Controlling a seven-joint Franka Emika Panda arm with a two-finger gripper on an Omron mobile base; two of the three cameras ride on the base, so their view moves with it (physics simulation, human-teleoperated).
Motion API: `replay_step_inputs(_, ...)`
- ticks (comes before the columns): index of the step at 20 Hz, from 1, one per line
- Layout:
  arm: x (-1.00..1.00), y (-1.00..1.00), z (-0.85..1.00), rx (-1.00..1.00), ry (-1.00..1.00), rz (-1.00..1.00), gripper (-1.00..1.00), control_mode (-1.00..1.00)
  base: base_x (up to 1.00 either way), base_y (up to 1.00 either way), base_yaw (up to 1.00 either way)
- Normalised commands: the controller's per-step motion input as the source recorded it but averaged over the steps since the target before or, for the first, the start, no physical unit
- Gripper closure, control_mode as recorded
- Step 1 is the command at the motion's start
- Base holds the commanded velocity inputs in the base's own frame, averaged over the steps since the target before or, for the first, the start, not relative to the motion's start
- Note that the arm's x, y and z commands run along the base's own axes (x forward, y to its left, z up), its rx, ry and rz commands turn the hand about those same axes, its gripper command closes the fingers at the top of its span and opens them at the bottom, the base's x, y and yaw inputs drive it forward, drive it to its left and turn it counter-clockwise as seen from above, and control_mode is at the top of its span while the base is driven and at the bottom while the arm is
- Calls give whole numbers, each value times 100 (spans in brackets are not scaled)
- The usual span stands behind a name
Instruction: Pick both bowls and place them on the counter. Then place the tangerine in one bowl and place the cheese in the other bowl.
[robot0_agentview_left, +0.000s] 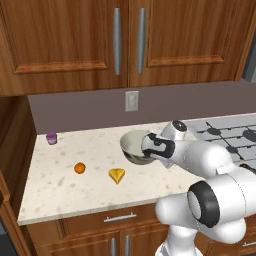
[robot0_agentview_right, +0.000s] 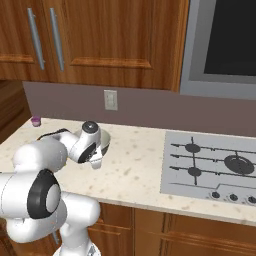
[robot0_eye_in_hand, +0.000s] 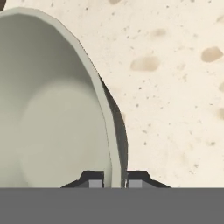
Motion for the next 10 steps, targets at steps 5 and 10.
replay_step_inputs(5,19,-2,-13,-1,0,0,100,-100,0,0,0)
replay_step_inputs(10,-3,0,-8,0,0,0,100,-100,0,0,0)
